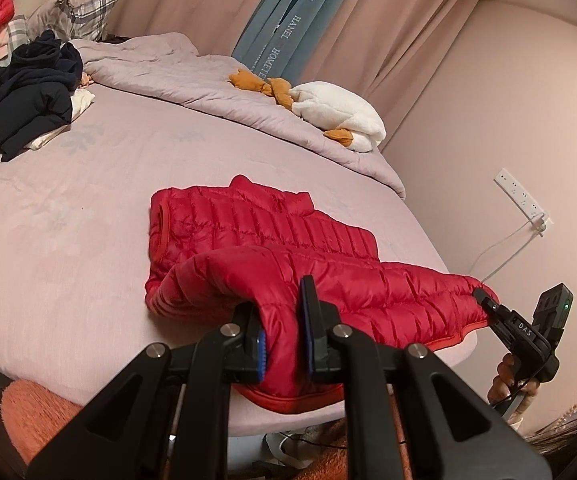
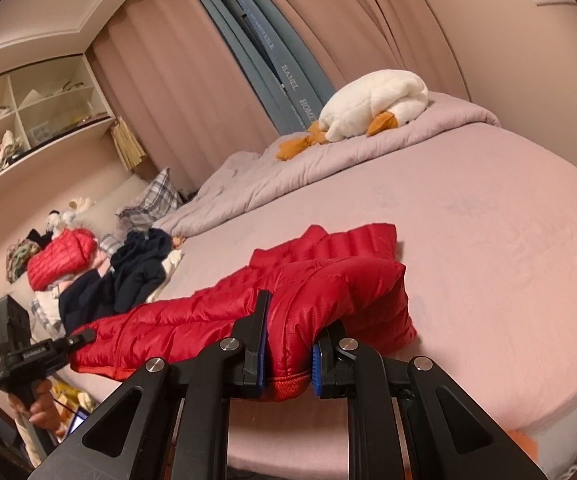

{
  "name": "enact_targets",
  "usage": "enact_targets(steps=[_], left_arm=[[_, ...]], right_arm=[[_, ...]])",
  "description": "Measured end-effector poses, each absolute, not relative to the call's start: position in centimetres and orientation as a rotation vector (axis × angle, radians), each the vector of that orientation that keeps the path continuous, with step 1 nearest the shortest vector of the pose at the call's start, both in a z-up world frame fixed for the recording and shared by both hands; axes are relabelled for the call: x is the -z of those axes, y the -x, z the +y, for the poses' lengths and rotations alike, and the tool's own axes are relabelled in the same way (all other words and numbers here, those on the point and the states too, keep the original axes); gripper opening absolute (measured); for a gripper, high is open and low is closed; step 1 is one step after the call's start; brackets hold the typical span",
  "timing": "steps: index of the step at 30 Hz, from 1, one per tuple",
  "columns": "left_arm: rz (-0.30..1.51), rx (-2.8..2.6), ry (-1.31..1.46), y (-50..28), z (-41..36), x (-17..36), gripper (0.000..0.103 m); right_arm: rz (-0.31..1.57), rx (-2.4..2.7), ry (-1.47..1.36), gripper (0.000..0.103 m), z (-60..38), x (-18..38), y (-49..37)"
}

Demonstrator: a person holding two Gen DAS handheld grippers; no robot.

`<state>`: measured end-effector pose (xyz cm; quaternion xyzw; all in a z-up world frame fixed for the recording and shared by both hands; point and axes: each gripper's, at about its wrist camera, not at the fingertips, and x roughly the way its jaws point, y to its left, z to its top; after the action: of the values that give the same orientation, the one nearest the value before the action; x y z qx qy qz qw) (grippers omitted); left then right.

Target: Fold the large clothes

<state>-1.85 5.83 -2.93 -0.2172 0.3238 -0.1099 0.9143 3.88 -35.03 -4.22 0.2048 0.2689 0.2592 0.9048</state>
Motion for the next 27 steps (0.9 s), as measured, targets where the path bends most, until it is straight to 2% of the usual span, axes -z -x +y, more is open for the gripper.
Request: enact_targets(steps=[27], left_arm=[[0.756, 0.174, 0.460, -4.3, 6.6, 3.1, 0.014]], right_arm=[[0.638, -0.507, -0.412, 0.017, -32.6, 3.4, -9.2]])
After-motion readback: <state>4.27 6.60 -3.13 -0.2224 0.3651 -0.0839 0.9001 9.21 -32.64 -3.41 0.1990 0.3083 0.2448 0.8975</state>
